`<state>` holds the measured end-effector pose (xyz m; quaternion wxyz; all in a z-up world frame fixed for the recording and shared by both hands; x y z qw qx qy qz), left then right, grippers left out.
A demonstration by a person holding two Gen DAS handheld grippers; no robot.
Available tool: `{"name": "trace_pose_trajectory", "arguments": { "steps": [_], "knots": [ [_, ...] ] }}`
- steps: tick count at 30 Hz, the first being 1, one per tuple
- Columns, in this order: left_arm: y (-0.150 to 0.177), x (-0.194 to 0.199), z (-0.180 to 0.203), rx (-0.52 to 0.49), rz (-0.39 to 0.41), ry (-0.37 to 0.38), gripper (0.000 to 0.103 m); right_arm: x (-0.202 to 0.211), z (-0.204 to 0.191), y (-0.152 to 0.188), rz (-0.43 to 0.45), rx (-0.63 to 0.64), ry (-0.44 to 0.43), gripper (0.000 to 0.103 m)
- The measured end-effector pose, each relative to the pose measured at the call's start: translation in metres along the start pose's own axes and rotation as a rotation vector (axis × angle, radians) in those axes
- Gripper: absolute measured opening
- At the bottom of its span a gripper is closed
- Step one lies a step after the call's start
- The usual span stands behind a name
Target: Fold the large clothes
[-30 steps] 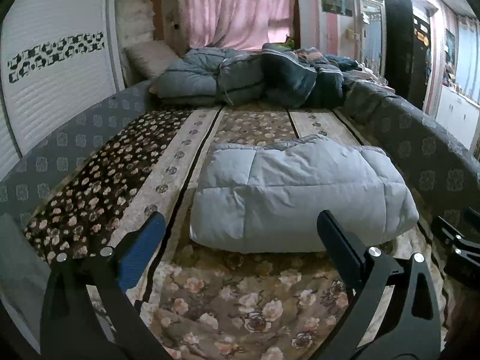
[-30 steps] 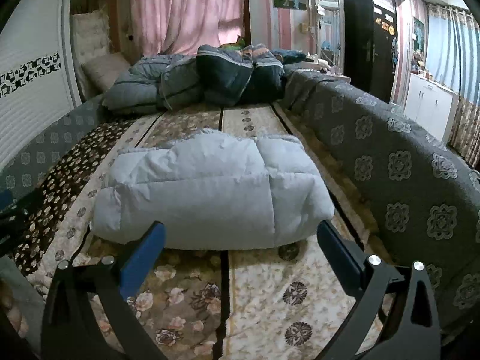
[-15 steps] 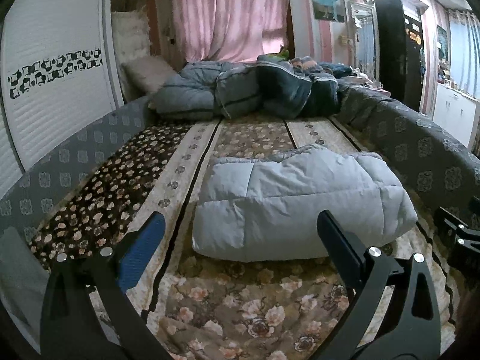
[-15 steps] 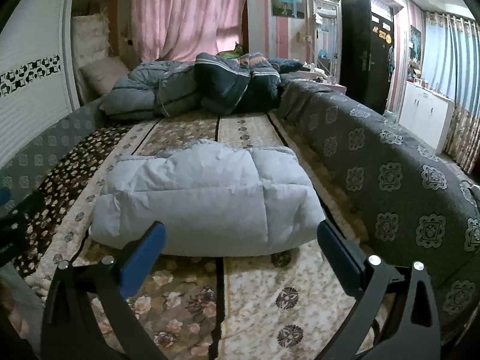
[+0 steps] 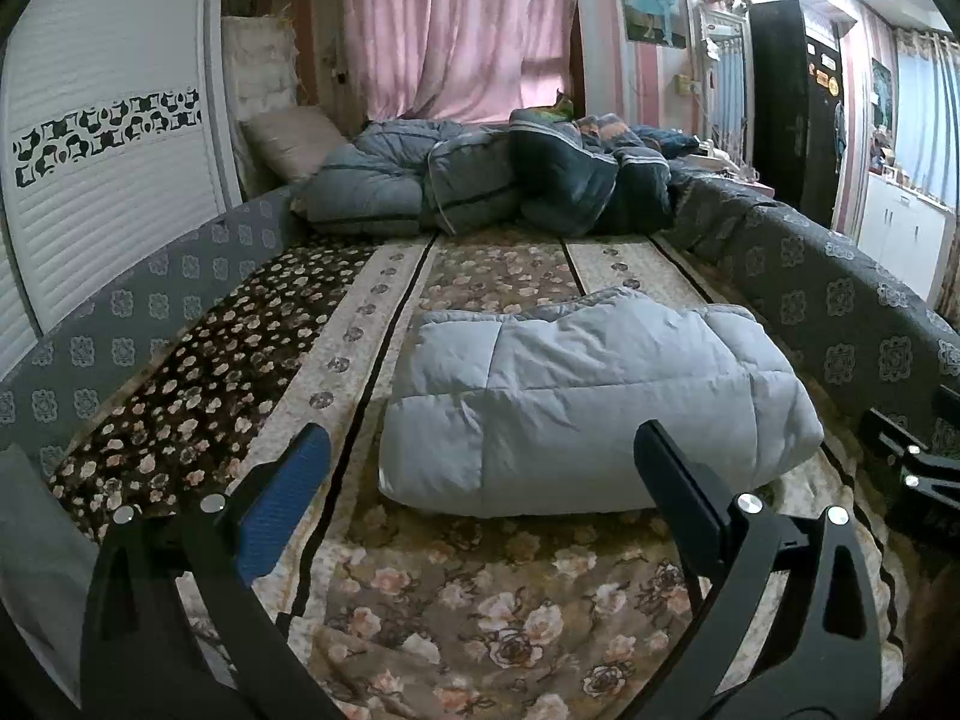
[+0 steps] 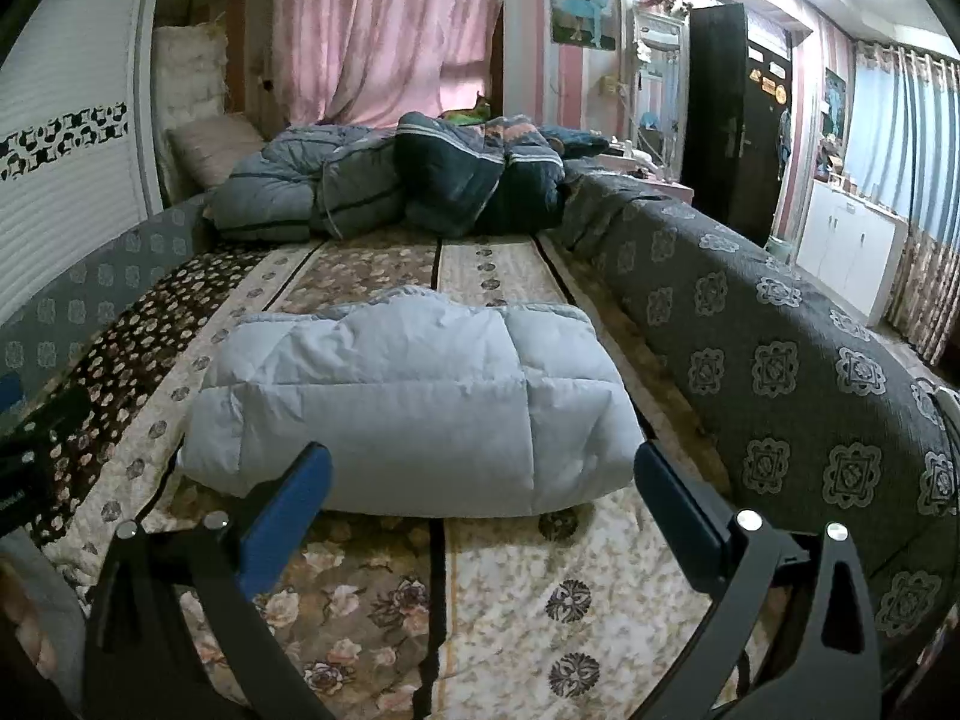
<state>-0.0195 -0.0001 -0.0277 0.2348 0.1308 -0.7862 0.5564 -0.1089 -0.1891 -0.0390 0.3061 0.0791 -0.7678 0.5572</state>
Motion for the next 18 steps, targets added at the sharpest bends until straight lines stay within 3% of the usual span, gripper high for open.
{"name": "trace_pose_trajectory", "arguments": {
  "steps": [10, 18],
  "knots": [
    [-0.001, -0.0005, -0.0009, -0.007, 0.006, 0.019, 0.1, -0.0025, -0.0021, 0.001, -0.011, -0.002, -0.011, 0.101],
    [-0.0016, 0.0013, -0.0025, -0.008, 0.014, -0.009, 0.1, -0.0025, -0.002, 0.0017, 0.0, 0.008, -0.002, 0.101]
  ]
}}
Point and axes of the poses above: each gripper's, at about its wrist camera, not at the fingertips, and x roughly against the way its jaws point, z to its right, y to its underside, the point moved 4 cm from there along -x, roughly the way its jaws point, and after that the axes turned 13 degrees about -x, right-handed, at the moved point
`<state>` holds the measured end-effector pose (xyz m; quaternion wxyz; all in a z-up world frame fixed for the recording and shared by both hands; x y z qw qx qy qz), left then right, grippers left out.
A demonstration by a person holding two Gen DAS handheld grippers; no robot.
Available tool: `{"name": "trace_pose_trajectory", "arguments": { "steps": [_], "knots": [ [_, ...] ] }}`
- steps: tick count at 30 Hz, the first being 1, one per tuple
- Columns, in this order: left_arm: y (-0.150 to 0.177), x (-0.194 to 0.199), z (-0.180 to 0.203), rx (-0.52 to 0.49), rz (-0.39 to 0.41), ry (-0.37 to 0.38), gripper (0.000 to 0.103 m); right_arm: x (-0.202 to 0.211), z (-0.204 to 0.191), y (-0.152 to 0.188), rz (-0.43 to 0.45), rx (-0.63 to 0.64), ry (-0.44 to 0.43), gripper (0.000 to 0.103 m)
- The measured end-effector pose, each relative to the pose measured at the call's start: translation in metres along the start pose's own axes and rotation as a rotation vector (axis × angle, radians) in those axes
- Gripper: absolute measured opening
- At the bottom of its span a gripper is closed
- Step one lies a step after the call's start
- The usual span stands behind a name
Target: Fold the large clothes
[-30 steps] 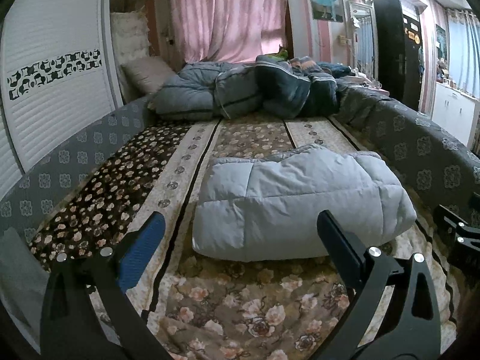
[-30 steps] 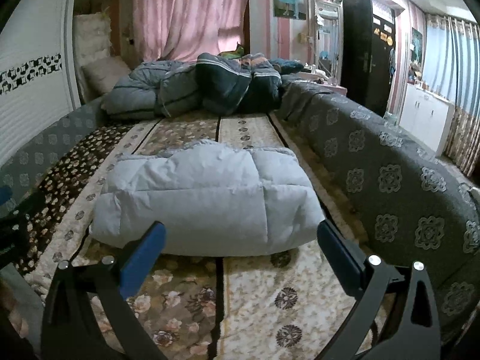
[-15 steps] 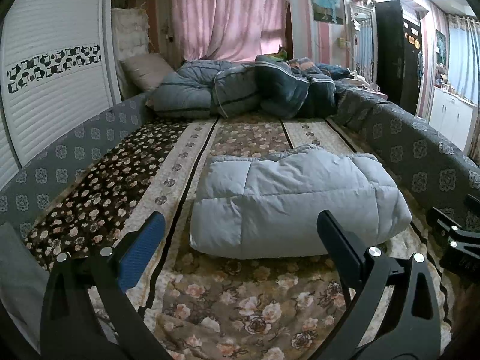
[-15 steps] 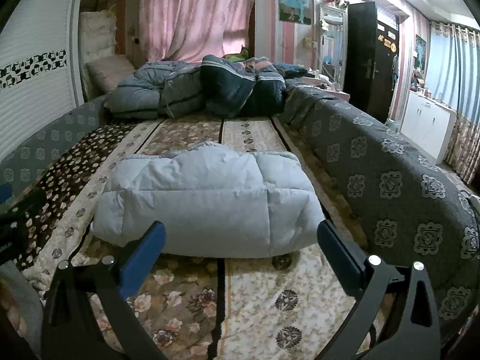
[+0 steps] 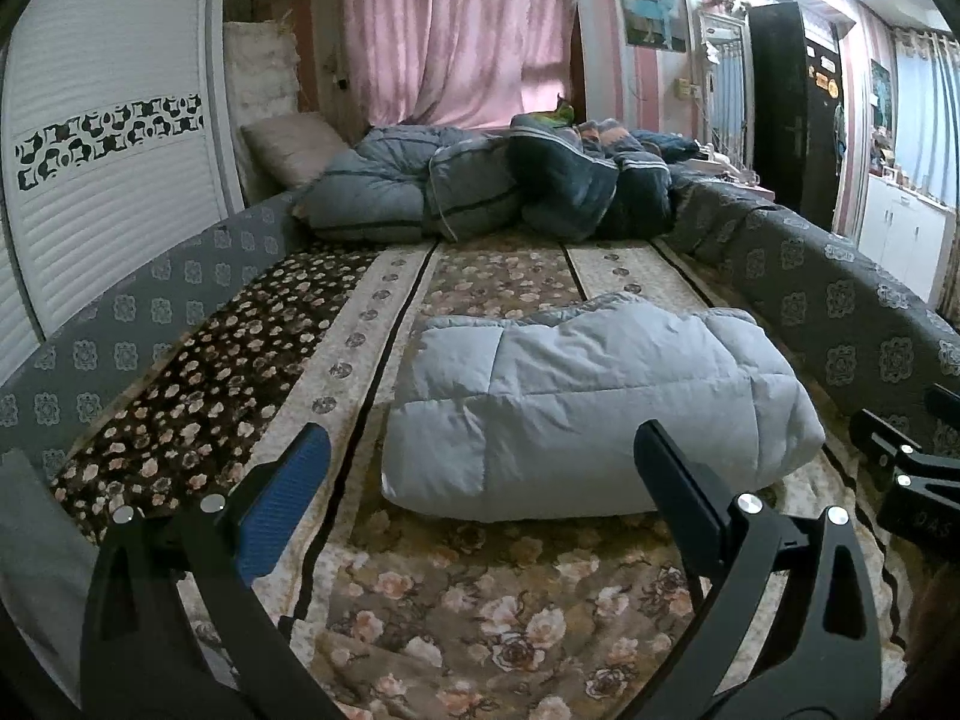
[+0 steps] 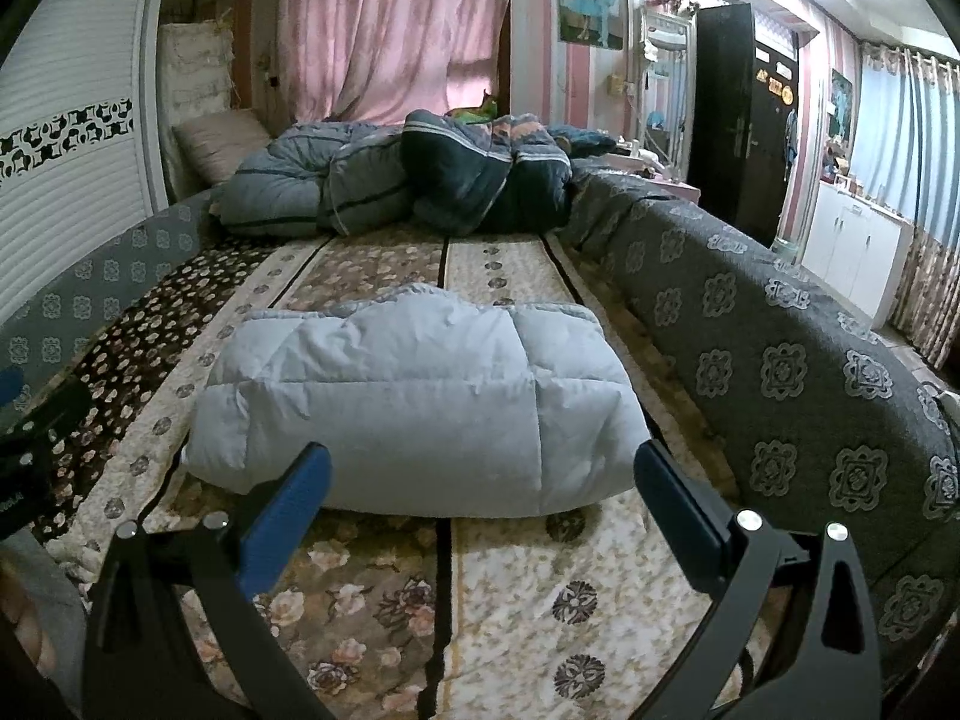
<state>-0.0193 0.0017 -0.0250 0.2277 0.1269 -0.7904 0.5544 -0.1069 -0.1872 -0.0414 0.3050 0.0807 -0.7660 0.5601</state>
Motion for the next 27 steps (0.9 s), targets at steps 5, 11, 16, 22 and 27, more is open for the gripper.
{"name": "trace_pose_trajectory", "arguments": {
  "steps": [5, 11, 16, 22, 27],
  "knots": [
    [-0.0007, 0.0002, 0.0001, 0.0, -0.006, -0.021, 0.1, 0.0002, -0.0006, -0.0012, -0.001, 0.001, -0.005, 0.101],
    [-0.0015, -0.0026, -0.0023, 0.018, -0.024, -0.024, 0.1, 0.0014, 0.0002, -0.0045, 0.016, 0.008, -0.001, 0.101],
    [0.0012, -0.0041, -0.005, 0.029, -0.032, -0.02, 0.1, 0.0012, 0.0014, -0.0065, 0.008, 0.011, 0.002, 0.101],
    [0.0012, -0.0057, -0.0095, 0.039, -0.036, -0.024, 0.1, 0.0009, 0.001, -0.0062, 0.006, 0.015, 0.002, 0.101],
    [0.0023, -0.0063, -0.0073, 0.033, -0.041, -0.018, 0.1, 0.0007, 0.0022, -0.007, 0.005, 0.013, -0.001, 0.101]
  ]
}}
Point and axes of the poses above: each gripper's, at about its wrist camera, not at the fingertips, and x roughly against the way its jaws point, z to its right, y to its underside, the point moved 4 cm from there along -x, roughly the way its jaws point, and after that the axes turned 13 degrees about -x, right-handed, at the moved point
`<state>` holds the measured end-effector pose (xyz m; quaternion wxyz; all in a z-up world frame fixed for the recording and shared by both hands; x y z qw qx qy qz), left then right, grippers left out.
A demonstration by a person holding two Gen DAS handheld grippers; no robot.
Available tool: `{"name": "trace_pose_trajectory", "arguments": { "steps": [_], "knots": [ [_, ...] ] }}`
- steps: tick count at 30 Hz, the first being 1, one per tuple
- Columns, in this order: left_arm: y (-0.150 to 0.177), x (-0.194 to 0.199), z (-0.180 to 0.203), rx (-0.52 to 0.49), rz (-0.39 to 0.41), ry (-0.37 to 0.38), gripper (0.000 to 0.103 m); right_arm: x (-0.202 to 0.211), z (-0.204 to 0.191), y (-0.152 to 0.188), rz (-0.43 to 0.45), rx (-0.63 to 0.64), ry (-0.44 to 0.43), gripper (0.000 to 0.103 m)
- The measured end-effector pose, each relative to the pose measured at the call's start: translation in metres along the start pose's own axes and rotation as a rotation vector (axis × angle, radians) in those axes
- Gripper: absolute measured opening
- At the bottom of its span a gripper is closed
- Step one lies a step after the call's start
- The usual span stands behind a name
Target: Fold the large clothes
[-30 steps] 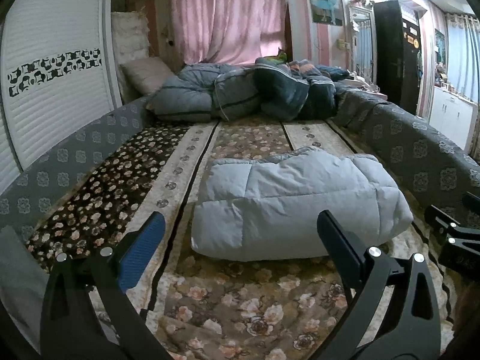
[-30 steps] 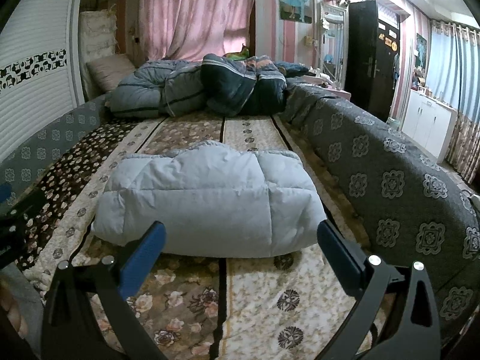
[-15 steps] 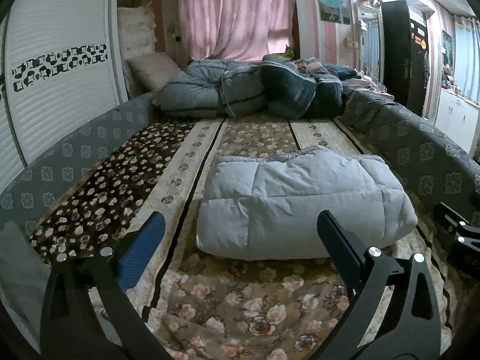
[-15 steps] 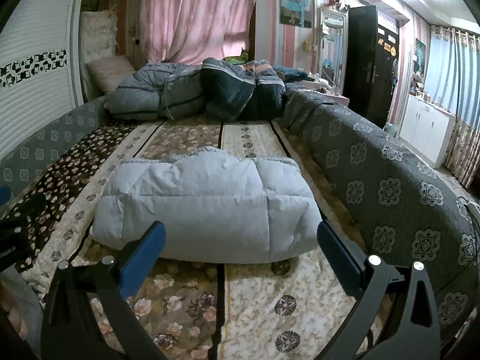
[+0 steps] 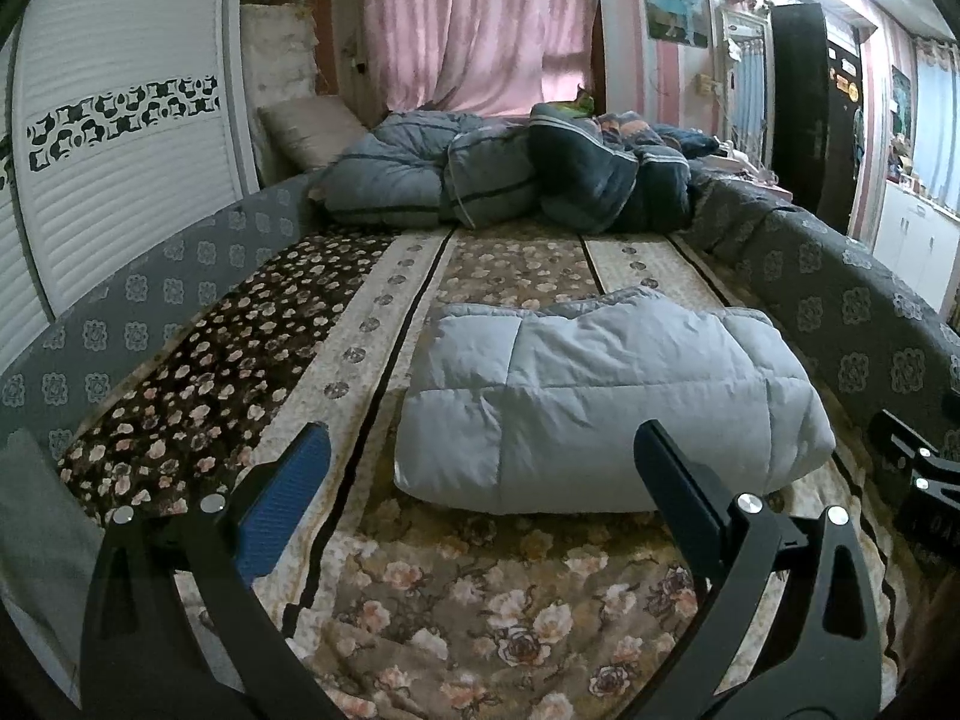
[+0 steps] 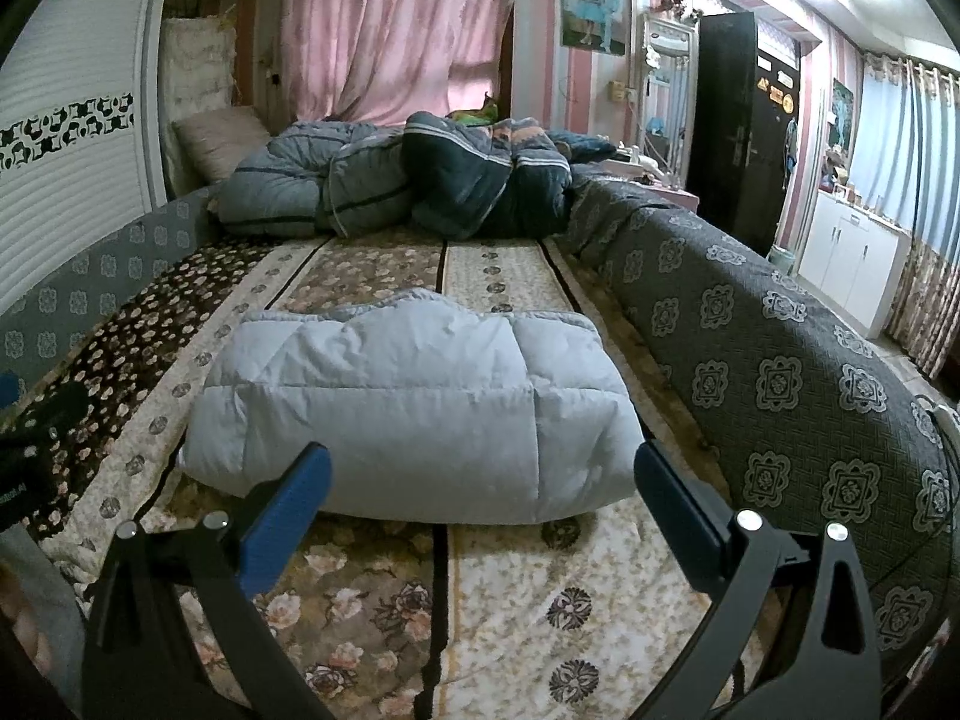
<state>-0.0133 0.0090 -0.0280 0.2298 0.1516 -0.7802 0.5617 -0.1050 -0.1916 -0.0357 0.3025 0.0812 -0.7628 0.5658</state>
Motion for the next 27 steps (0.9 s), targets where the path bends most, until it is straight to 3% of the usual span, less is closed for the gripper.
{"name": "trace_pose_trajectory", "arguments": {
  "steps": [27],
  "knots": [
    [-0.0021, 0.0021, 0.0016, 0.005, 0.001, 0.011, 0.1, -0.0017, 0.0017, 0.002, 0.003, -0.006, 0.007, 0.101]
  ]
}}
Point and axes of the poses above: each gripper's, at about its wrist camera, not at the fingertips, and x roughly against the way its jaws point, z to its right, y to its underside, the point moved 4 cm from there along -x, roughly the way its jaws point, and after that the axes turned 13 degrees about -x, right-handed, at the moved point
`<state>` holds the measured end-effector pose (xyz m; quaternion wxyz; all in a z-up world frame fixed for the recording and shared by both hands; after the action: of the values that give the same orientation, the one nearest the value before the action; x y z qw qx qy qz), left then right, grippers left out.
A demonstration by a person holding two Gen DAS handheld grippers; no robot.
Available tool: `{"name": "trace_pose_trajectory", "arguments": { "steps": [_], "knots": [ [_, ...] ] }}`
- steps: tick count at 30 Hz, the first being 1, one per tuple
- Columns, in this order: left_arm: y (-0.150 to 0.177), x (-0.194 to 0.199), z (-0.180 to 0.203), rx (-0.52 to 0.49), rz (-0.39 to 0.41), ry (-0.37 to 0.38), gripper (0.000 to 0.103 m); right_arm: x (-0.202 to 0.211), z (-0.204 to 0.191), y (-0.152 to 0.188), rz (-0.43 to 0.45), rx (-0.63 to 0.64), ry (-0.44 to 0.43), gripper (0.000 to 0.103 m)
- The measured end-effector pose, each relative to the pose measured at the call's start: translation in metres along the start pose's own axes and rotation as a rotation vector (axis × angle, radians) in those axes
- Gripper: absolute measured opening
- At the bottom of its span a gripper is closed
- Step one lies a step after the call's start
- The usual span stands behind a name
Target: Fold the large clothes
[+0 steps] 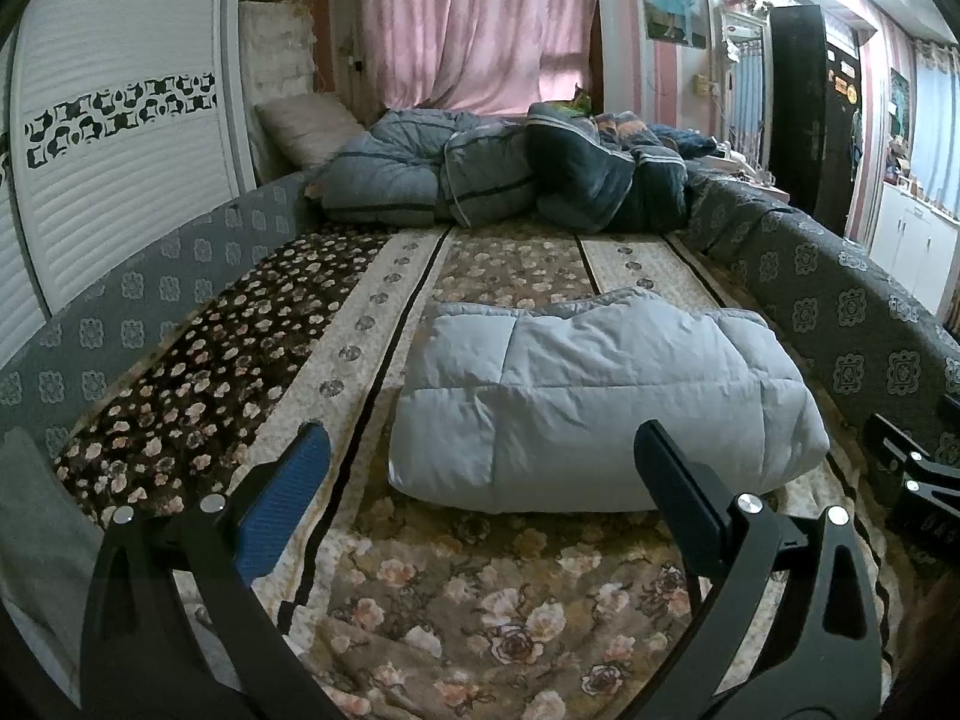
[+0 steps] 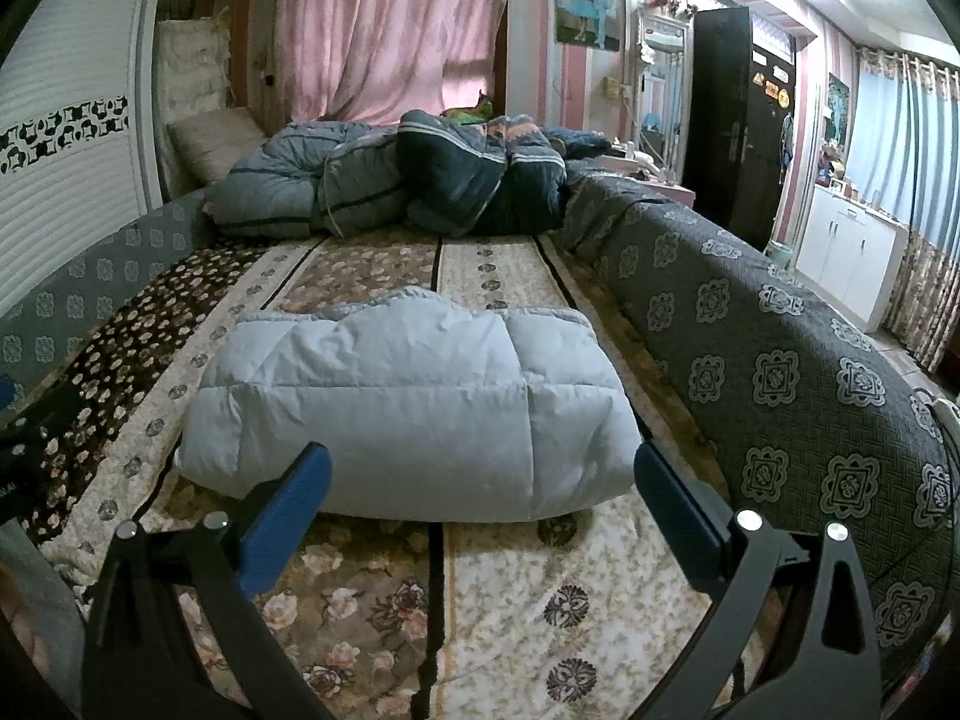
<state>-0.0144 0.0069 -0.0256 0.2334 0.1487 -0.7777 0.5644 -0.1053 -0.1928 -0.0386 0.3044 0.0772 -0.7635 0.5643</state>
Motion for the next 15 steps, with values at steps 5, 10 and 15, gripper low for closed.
{"name": "trace_pose_trajectory", "arguments": {
  "steps": [5, 10, 15],
  "knots": [
    [-0.0017, 0.0022, 0.0017, -0.005, 0.002, -0.013, 0.1, -0.0008, -0.0014, -0.0002, -0.004, 0.004, 0.003, 0.101],
    [-0.0016, 0.0055, 0.0041, -0.007, 0.009, -0.018, 0.1, -0.0018, 0.0, -0.0008, -0.006, 0.005, 0.001, 0.101],
    [-0.0009, 0.005, 0.0021, 0.001, 0.003, -0.016, 0.1, -0.0022, -0.0018, -0.0014, -0.009, 0.004, 0.0, 0.101]
  ]
}}
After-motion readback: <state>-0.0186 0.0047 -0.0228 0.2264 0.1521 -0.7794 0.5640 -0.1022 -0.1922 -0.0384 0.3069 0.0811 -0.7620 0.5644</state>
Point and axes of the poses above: each gripper's, at about its wrist camera, not at the fingertips, and x roughly against the way its jaws point, z to its right, y to its underside, the point moved 4 cm from there along -x, roughly the way its jaws point, and after that the axes turned 13 degrees about -x, right-handed, at the moved point
